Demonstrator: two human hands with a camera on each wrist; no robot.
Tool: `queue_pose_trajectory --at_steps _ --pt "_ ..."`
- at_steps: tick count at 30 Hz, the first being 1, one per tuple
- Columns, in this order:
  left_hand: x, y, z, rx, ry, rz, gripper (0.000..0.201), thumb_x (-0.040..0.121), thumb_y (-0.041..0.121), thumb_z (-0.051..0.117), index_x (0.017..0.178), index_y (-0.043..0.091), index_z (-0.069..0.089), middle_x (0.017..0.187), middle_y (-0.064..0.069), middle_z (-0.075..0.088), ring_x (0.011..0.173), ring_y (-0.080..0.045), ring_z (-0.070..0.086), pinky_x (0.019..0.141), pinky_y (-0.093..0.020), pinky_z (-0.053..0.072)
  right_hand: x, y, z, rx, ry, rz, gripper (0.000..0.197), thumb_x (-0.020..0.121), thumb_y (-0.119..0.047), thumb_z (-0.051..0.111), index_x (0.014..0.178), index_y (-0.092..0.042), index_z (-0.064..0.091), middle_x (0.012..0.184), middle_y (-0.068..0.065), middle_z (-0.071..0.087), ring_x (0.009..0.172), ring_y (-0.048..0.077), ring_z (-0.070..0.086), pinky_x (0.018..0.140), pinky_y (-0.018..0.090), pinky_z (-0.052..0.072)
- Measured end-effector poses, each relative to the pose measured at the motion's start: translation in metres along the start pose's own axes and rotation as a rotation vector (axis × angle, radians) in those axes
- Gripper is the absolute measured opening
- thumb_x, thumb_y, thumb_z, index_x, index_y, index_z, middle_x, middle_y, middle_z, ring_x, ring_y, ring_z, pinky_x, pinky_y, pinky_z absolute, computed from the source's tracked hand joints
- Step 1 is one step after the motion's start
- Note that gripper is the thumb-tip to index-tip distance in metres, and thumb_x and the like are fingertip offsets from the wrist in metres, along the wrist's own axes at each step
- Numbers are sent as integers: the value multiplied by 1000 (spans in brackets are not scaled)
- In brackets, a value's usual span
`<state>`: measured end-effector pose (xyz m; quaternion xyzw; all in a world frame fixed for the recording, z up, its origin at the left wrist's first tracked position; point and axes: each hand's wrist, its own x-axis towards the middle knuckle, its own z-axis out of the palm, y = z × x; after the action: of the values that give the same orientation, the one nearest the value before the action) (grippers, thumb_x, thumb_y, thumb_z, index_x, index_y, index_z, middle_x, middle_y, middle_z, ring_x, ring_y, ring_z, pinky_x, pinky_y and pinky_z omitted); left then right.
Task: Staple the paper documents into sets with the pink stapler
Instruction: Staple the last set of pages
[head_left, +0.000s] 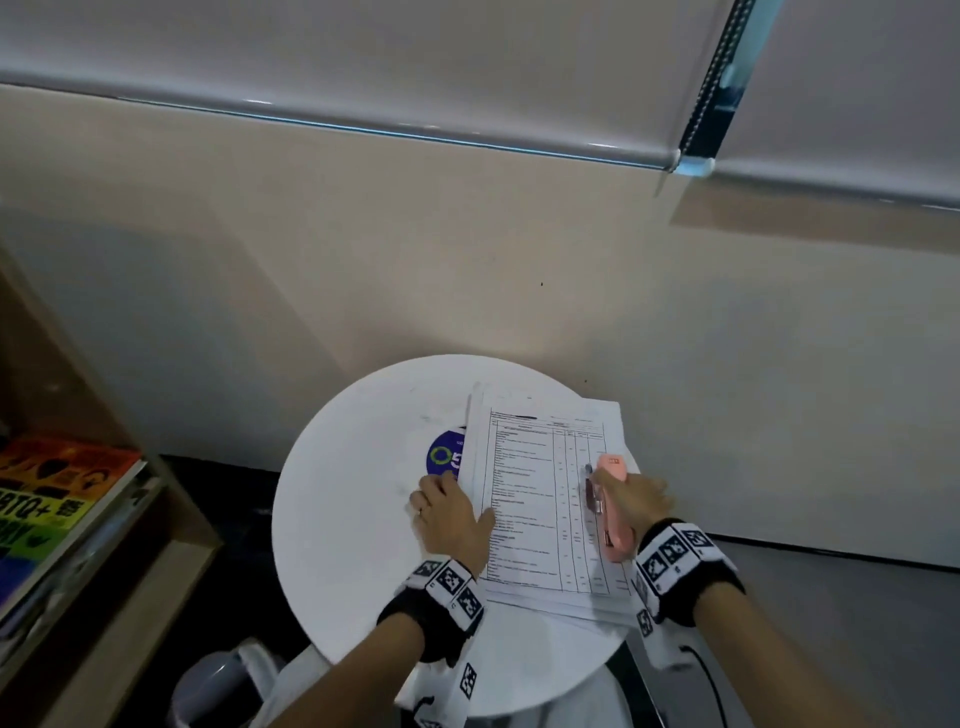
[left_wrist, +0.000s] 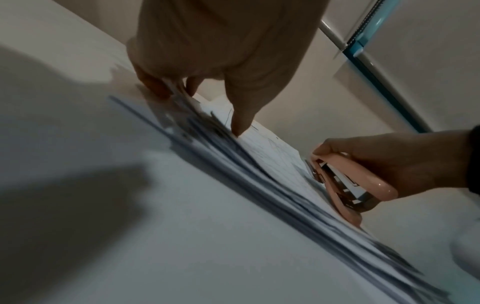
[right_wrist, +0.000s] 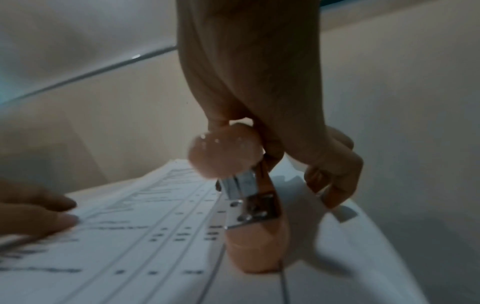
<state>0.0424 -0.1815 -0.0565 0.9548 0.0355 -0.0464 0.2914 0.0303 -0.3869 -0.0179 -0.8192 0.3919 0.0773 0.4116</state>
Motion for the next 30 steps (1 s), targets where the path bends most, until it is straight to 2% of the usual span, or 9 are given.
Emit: queue_pose_trajectory --at_steps 5,9,12,15,18,23,25,28,30 --pt "-1 6 4 62 -67 5 60 92 43 50 136 7 29 136 -12 32 124 -28 35 100 -36 36 -17 -4 14 106 -42 19 53 89 -48 56 118 -3 53 131 7 23 127 35 28 69 38 43" --pt "6 -10 -18 108 -79 -120 68 88 47 56 137 7 28 137 -12 31 129 -29 32 102 -40 35 -34 -17 41 196 -110 26 41 85 -48 58 94 -8 52 133 7 26 122 34 33 80 41 46" --pt "7 -43 -43 151 -46 -206 72 85 48 60 136 7 28 136 -13 30 128 -31 32 101 -43 35 -47 -31 71 313 -241 26 44 63 -53 65 77 -20 39 134 2 33 121 33 40 91 54 49" --pt "6 -77 -69 160 2 -258 72 84 47 62 133 5 31 135 -15 30 127 -32 31 102 -46 34 -55 -43 99 396 -364 5 57 50 -52 67 93 -24 43 131 4 42 117 32 48 89 52 51" --pt "6 -98 -85 151 -21 -257 75 84 47 63 135 4 29 137 -16 27 129 -33 28 104 -47 32 -29 -37 123 432 -385 4 92 41 -53 75 119 -18 42 123 13 54 107 32 59 75 47 56" --pt "8 -109 -91 68 -58 -231 79 82 45 67 139 7 29 137 -15 25 128 -35 28 104 -48 31 -38 -41 81 128 -102 -15 67 76 -62 47 119 -10 51 124 14 50 116 35 47 99 42 40" --pt "8 -110 -90 58 -56 -220 79 82 44 67 140 8 28 137 -14 25 127 -34 29 104 -48 31 -42 -41 65 88 -67 -40 60 86 -55 48 119 -5 56 120 16 58 111 36 55 95 37 44" --pt "7 -113 -88 91 -35 -192 76 83 46 64 140 10 29 135 -12 25 124 -31 31 102 -45 33 -41 -35 62 106 -87 -50 36 88 -37 55 93 -3 61 97 16 61 87 32 59 82 39 50" --pt "5 -114 -88 108 -27 -174 74 84 48 63 139 11 29 135 -11 25 123 -30 32 101 -43 34 -40 -36 66 65 -86 -63 39 88 -35 54 107 -1 56 108 18 59 94 33 59 78 37 47"
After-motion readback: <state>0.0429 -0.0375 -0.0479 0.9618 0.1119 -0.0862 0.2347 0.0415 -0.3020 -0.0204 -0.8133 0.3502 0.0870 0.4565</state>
